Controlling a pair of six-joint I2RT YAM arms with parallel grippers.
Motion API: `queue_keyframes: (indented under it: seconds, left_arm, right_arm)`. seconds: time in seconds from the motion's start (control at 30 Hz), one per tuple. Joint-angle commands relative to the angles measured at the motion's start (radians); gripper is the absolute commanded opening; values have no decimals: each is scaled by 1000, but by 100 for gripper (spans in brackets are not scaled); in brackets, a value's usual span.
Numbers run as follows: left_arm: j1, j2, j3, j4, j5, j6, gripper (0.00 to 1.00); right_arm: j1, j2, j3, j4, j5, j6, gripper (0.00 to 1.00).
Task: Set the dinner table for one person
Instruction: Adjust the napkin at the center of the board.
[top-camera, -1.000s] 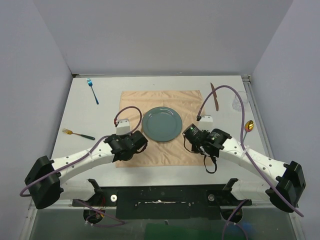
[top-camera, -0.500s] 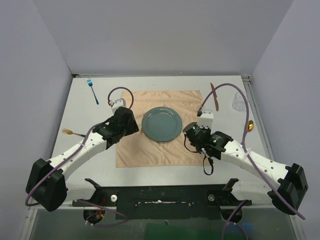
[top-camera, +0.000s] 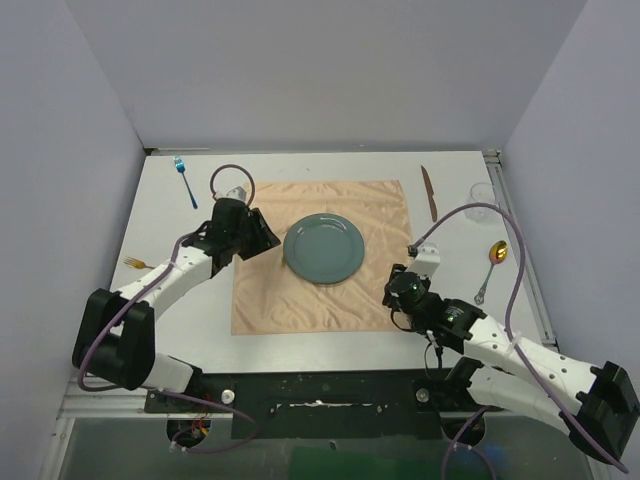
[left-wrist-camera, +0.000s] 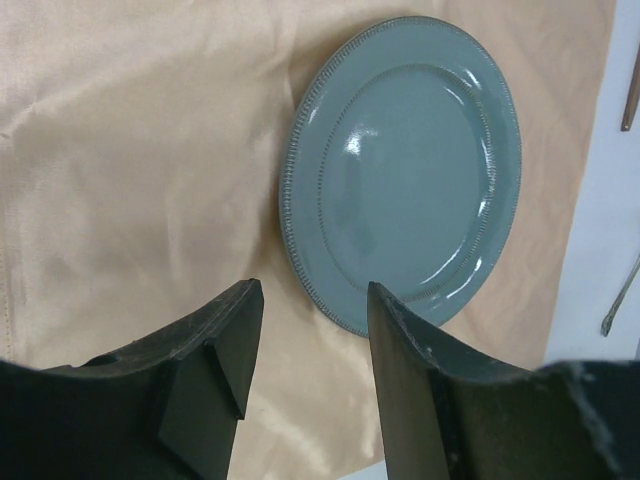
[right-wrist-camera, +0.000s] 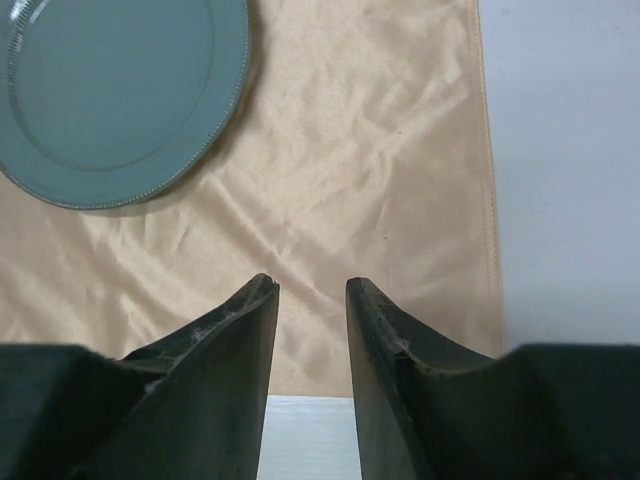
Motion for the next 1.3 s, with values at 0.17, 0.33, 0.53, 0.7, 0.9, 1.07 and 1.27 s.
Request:
queue_keyframes:
  seconds: [0.17,0.33,0.53,0.7,0.9,1.07,1.27]
  left_arm:
    - [25,114,5,59,-79,23,45]
    - [38,179,30,68,-119,25,44]
    - [43,230,70,45,-168,45,44]
    - [45,280,96,28,-186,51,44]
    - [66,363,128,30,-175,55,44]
    - [71,451,196,16,-175,61,43]
    - [72,501,248,-13,-160,69,43]
  right_arm:
    - [-12,273,84,92,76,-38,27]
    - [-52,320,106,261,27,-141,26]
    - [-61,296,158,305,-19,-206,27]
    - [-58,260,169,263,-40,-200,27]
    - [-56,186,164,209,-39,-179,28]
    - [-54,110,147,183,-34,-162,28]
    - [-51,76,141,155,-25,-149,28]
